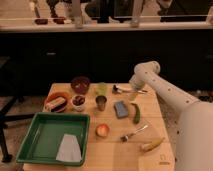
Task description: Place brush in purple bowl
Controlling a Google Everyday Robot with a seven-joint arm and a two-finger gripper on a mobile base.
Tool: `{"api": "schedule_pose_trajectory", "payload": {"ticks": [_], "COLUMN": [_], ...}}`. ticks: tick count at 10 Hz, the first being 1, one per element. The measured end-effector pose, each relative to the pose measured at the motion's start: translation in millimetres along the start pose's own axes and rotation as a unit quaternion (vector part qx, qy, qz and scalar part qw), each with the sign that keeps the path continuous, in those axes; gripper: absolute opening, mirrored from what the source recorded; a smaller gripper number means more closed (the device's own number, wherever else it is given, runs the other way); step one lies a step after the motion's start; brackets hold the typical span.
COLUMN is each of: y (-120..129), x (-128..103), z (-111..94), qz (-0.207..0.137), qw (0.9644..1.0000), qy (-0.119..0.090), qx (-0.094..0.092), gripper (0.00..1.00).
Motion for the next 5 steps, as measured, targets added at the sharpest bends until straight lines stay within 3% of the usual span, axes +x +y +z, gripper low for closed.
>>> {"api": "schedule_pose_trajectory", "payload": {"ticks": [5], "y": [-13], "x": [14], "z": [11], "qz": [0.018], "qw": [0.9998], "qy": [-0.002], "qx": [-0.003], "gripper": [0.8]}}
